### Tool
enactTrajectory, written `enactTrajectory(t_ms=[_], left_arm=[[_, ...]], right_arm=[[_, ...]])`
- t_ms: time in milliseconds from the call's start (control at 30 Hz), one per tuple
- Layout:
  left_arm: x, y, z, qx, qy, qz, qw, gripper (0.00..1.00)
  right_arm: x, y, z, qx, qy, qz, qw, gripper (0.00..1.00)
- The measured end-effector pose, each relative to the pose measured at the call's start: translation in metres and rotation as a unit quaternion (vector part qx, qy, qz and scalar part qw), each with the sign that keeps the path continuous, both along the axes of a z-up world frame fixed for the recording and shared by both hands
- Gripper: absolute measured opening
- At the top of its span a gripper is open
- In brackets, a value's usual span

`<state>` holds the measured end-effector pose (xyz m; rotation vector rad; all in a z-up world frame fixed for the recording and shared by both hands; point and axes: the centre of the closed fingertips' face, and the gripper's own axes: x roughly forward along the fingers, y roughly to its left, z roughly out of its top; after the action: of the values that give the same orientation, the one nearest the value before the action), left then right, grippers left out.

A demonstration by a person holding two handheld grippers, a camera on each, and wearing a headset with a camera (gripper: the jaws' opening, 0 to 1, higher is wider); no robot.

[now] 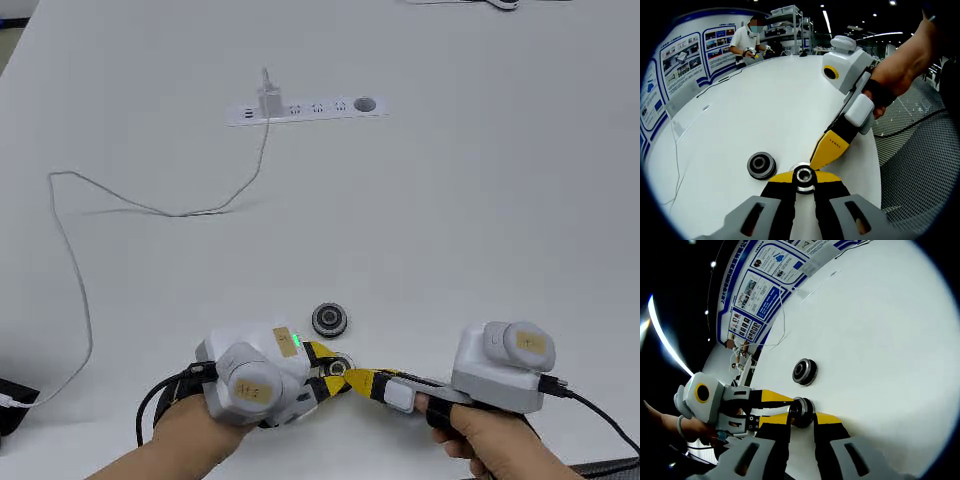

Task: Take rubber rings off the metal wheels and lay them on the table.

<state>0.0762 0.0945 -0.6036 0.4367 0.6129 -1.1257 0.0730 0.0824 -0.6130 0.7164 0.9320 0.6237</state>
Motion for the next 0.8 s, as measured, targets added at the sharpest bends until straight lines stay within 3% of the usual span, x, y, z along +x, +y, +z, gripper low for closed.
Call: enactTrajectory(t_ms=[367,800], left_arm=[[0.0002,0.0001,0.0004,-0.003,0.000,0.000,1.0000,0.13],[0.0004,0.0004,0.0005,-0.006,0.001,-0.002,1.0000,0.13]], right_arm=[[0.0012,0.0050,0.0020,0.017,0.007,-0.004,0.9998,0.21],[-0.0010,0.0019,0.0073,0.006,-0.008,0.020,0.9998,0.17]])
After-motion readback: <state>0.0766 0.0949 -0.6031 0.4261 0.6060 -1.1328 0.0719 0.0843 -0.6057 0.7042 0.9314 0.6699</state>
